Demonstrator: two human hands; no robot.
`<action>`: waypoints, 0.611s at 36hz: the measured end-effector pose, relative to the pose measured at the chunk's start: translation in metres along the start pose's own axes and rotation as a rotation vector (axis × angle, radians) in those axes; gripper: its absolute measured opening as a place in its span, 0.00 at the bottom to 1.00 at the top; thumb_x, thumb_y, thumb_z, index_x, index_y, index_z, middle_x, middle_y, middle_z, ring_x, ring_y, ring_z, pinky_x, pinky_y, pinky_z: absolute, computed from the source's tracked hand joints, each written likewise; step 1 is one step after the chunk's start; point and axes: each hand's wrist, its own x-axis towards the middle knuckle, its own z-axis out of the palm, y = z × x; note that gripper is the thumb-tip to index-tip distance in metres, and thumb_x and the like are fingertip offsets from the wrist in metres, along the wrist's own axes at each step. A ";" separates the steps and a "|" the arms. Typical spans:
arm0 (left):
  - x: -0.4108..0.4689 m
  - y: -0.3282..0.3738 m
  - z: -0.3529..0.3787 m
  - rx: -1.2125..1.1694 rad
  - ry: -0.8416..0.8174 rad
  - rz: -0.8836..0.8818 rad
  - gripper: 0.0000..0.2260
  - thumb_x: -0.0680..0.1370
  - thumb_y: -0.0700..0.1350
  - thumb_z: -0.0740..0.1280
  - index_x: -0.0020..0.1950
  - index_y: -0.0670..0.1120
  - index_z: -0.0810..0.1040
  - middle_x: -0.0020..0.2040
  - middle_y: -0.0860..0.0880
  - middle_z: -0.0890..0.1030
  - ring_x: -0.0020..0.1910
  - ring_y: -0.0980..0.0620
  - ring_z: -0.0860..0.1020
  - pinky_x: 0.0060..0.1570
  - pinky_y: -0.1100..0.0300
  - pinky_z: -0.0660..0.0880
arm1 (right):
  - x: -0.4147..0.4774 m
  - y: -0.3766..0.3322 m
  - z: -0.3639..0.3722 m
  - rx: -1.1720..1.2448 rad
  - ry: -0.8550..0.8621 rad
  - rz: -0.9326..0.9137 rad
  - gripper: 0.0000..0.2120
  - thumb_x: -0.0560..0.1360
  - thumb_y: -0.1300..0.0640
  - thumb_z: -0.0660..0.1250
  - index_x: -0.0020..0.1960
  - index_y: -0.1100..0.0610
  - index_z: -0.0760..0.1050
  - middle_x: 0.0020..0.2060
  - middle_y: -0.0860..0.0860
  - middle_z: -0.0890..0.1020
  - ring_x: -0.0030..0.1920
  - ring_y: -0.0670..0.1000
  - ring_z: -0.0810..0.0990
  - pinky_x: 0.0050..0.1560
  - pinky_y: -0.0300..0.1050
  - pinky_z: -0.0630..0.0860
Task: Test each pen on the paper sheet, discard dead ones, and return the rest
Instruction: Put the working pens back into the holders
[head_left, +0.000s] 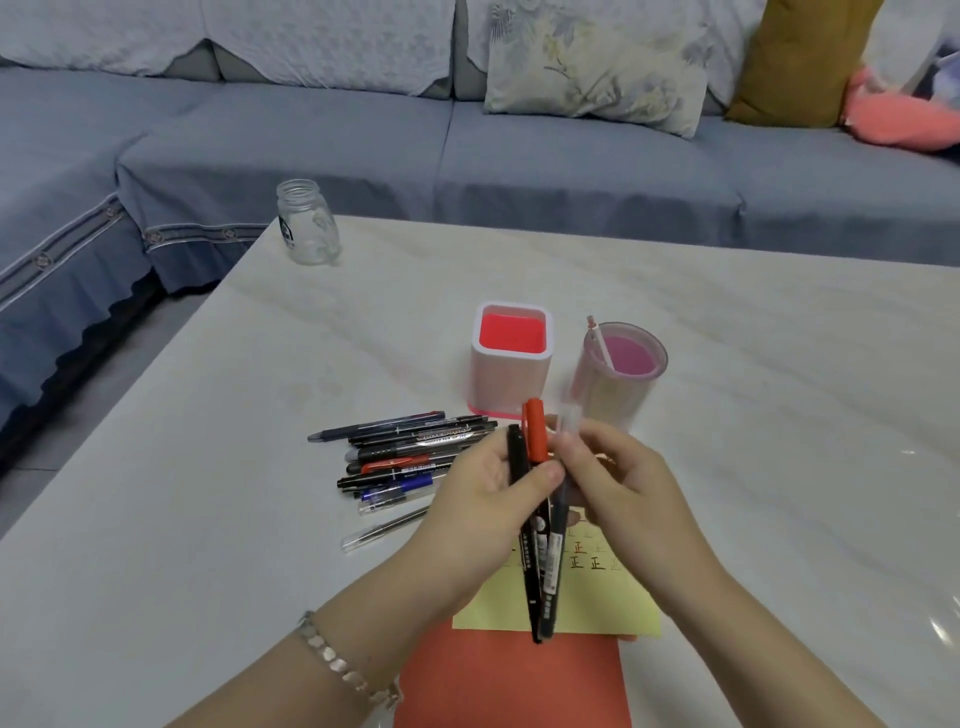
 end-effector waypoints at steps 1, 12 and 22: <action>0.000 0.001 0.001 0.043 -0.014 0.008 0.09 0.77 0.34 0.62 0.52 0.45 0.76 0.44 0.46 0.82 0.44 0.49 0.81 0.46 0.53 0.79 | 0.004 0.000 -0.002 -0.032 0.001 -0.021 0.06 0.76 0.54 0.66 0.45 0.54 0.80 0.33 0.52 0.77 0.32 0.50 0.76 0.31 0.42 0.74; 0.035 0.051 0.004 0.261 0.265 0.552 0.12 0.79 0.37 0.60 0.47 0.56 0.67 0.42 0.56 0.77 0.43 0.56 0.78 0.39 0.60 0.76 | 0.025 -0.028 -0.044 -0.345 0.453 -0.561 0.05 0.75 0.50 0.61 0.43 0.41 0.72 0.42 0.37 0.75 0.41 0.47 0.78 0.41 0.30 0.73; 0.121 0.047 -0.004 0.382 0.234 0.363 0.13 0.79 0.33 0.59 0.45 0.52 0.67 0.45 0.53 0.78 0.50 0.57 0.77 0.53 0.61 0.72 | 0.070 0.000 -0.058 -0.638 0.394 -0.243 0.06 0.78 0.60 0.59 0.48 0.58 0.75 0.46 0.51 0.73 0.45 0.51 0.74 0.38 0.32 0.63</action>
